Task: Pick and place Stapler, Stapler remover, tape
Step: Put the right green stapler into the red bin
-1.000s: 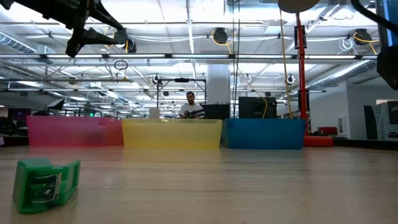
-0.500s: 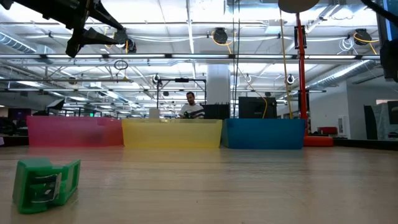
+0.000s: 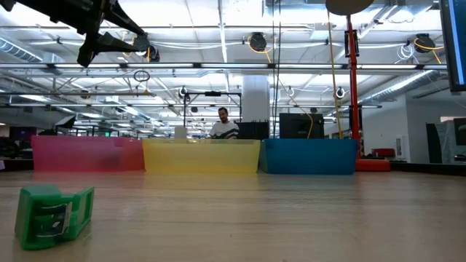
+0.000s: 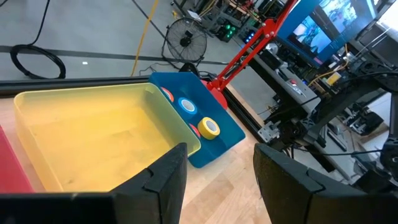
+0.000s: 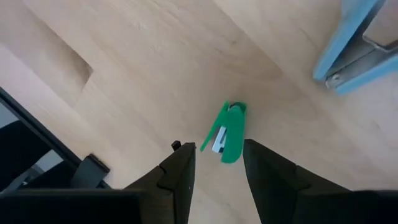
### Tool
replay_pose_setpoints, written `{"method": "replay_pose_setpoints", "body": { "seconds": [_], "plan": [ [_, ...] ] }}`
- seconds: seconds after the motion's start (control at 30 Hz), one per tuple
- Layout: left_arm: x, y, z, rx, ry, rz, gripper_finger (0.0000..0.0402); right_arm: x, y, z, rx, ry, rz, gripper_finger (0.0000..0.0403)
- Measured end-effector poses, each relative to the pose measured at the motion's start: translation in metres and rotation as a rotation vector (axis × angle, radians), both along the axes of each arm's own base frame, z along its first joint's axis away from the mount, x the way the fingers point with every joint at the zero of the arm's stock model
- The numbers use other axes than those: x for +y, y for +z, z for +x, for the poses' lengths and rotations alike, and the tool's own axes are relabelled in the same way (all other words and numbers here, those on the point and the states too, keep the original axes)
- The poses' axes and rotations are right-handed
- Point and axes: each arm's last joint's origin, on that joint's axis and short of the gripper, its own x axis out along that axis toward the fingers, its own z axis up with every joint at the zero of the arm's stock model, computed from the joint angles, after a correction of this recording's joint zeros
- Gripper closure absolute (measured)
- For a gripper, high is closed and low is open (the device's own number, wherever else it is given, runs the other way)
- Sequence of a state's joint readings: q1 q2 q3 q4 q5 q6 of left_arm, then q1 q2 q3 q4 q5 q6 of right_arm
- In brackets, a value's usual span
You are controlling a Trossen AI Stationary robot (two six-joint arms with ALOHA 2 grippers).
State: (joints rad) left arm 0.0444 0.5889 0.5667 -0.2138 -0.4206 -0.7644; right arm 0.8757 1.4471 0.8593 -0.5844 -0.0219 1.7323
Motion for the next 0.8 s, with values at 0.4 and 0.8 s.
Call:
{"method": "replay_pose_setpoints", "body": {
  "seconds": [0.4,0.8],
  "plan": [
    [0.0000,0.0000,0.0000,0.000,0.000,0.001,0.0218,0.0005,-0.0030,0.0003,-0.006,-0.018,-0.026,0.0273],
    [0.0000,0.0000,0.0000,0.002,-0.001,0.003,0.0218,0.0003,-0.0026,-0.0011,0.048,-0.096,0.007,0.0273]
  ]
}}
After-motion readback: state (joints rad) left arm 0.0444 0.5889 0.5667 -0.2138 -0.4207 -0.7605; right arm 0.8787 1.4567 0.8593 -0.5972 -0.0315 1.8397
